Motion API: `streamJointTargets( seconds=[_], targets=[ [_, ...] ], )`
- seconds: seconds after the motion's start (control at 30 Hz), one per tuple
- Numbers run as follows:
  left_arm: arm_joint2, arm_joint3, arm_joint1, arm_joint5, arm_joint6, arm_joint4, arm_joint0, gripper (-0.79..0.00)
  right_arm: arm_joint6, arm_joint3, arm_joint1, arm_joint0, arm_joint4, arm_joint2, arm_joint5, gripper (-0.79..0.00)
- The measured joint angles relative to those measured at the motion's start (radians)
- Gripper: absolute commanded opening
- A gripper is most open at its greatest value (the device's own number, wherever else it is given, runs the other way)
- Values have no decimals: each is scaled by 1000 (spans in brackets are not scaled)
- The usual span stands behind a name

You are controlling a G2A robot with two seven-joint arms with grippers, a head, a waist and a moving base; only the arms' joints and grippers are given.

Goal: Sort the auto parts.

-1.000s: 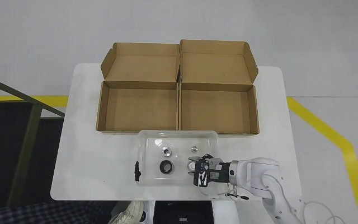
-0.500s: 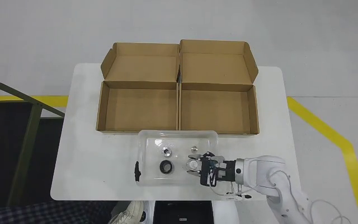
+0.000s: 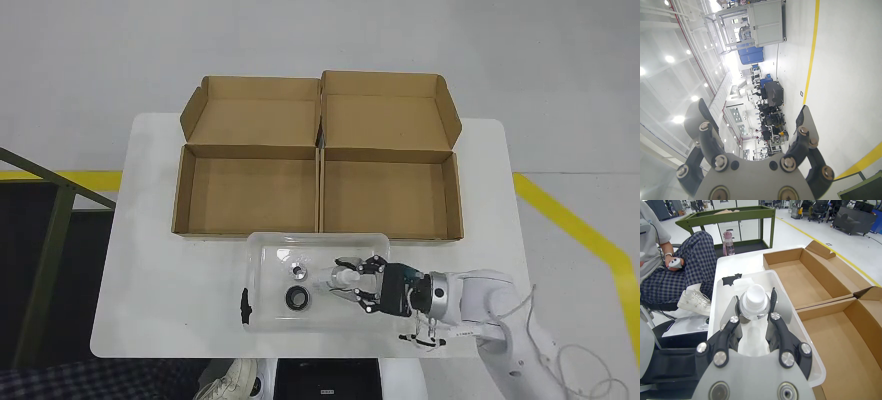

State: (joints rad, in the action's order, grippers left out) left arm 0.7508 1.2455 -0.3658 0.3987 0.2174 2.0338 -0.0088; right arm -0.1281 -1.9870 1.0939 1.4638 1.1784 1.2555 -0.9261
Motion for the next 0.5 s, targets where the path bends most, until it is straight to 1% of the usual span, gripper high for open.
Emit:
streamJointTargets(
  seconds=[0.17,0.4,0.5],
  targets=[
    [0,0,0,0,0,0,0,0,39,19,4,-30,-66,-6,38,-785],
    [0,0,0,0,0,0,0,0,123,45,11,-58,-170,12,125,-785],
    [0,0,0,0,0,0,0,0,148,55,13,-66,-202,13,140,-785]
  ],
)
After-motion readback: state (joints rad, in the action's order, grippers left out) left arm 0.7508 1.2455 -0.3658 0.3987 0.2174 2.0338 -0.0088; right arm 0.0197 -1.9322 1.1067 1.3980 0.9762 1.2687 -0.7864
